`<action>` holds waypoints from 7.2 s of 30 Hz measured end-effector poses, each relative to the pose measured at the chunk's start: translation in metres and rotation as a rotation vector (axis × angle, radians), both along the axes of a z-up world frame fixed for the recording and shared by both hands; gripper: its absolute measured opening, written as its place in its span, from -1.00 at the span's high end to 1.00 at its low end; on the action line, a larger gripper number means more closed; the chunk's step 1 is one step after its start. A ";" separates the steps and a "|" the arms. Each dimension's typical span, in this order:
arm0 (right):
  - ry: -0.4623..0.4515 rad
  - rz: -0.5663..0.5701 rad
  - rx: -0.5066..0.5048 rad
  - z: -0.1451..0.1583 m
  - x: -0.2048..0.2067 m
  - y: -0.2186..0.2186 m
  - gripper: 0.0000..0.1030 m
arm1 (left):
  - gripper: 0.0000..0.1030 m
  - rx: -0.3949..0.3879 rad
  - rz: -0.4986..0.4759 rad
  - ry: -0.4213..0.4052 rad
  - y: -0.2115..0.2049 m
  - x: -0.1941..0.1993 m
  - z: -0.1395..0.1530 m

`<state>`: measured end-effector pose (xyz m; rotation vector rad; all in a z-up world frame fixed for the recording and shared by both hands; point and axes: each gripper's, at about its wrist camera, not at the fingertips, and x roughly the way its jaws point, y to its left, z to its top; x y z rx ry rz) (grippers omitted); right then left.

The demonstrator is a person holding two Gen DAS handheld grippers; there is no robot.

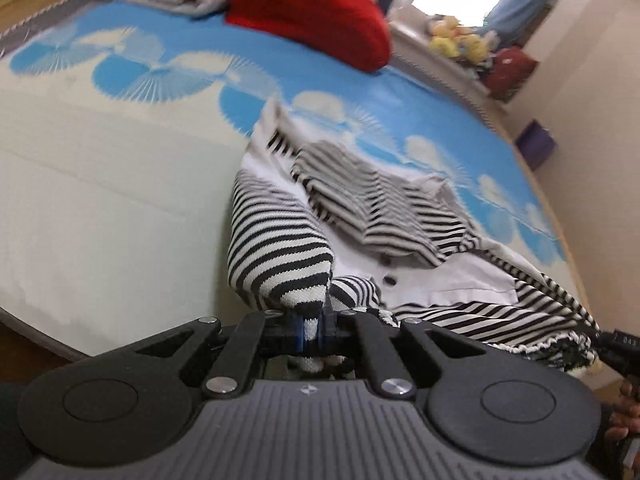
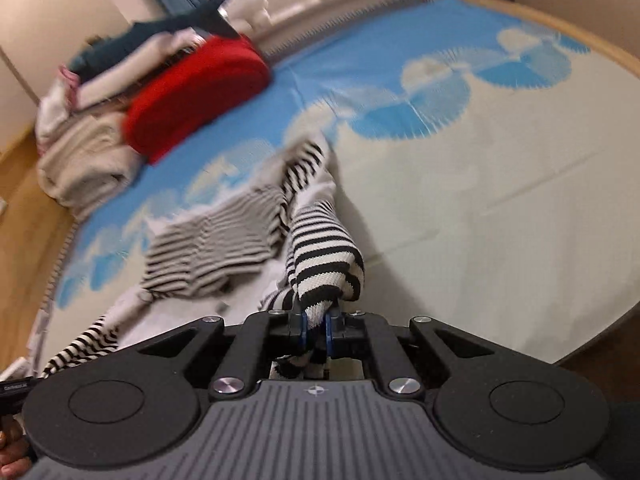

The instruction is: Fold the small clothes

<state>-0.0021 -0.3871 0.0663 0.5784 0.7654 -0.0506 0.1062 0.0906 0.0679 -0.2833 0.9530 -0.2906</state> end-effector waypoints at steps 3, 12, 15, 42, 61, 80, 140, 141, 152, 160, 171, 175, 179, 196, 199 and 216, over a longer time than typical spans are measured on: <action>-0.032 0.013 0.031 0.025 -0.030 -0.004 0.86 | 0.89 -0.029 -0.049 -0.028 0.012 -0.026 0.029; -0.047 0.025 0.053 0.046 -0.043 -0.010 0.86 | 0.88 -0.044 -0.086 -0.017 0.015 -0.024 0.041; -0.007 0.031 0.058 0.028 -0.005 -0.014 0.86 | 0.88 -0.044 -0.066 0.018 0.012 0.017 0.025; 0.125 0.277 -0.289 -0.075 0.167 -0.012 0.34 | -0.08 0.287 -0.275 -0.028 -0.016 0.147 -0.080; 0.031 0.475 -0.790 -0.122 0.195 0.059 0.12 | -0.58 0.485 -0.353 -0.213 -0.081 0.163 -0.112; -0.139 0.140 -0.591 -0.091 0.254 0.030 0.92 | 0.98 0.311 -0.036 -0.203 -0.059 0.244 -0.096; 0.416 0.465 -0.270 -0.130 0.146 0.004 0.52 | 0.59 0.191 -0.336 0.346 0.025 0.156 -0.146; 0.403 0.471 -0.275 -0.127 0.148 0.004 0.75 | 0.97 0.194 -0.345 0.333 0.023 0.156 -0.143; 0.360 0.324 -0.229 -0.100 0.127 -0.044 0.86 | 0.99 0.294 -0.225 0.326 0.052 0.147 -0.131; 0.420 0.358 -0.282 -0.111 0.127 -0.028 0.77 | 0.69 0.305 -0.249 0.289 0.034 0.144 -0.119; 0.448 0.357 -0.303 -0.129 0.154 -0.019 0.51 | 0.37 0.237 -0.249 0.117 -0.003 0.169 -0.092; 0.435 0.281 -0.348 -0.127 0.162 -0.024 0.51 | 0.37 0.195 -0.220 0.054 -0.019 0.178 -0.089; 0.154 0.149 -0.403 -0.083 0.165 -0.023 0.50 | 0.37 0.125 -0.186 -0.012 -0.036 0.193 -0.086; 0.214 0.464 -0.414 -0.129 0.274 0.123 0.05 | 0.59 0.203 -0.189 0.037 -0.108 0.255 -0.135; 0.225 0.517 -0.485 -0.135 0.279 0.135 0.94 | 0.95 0.231 -0.213 0.084 -0.110 0.263 -0.146; 0.127 0.280 -0.403 -0.110 0.287 0.101 0.69 | 0.38 0.103 -0.065 -0.014 -0.071 0.271 -0.125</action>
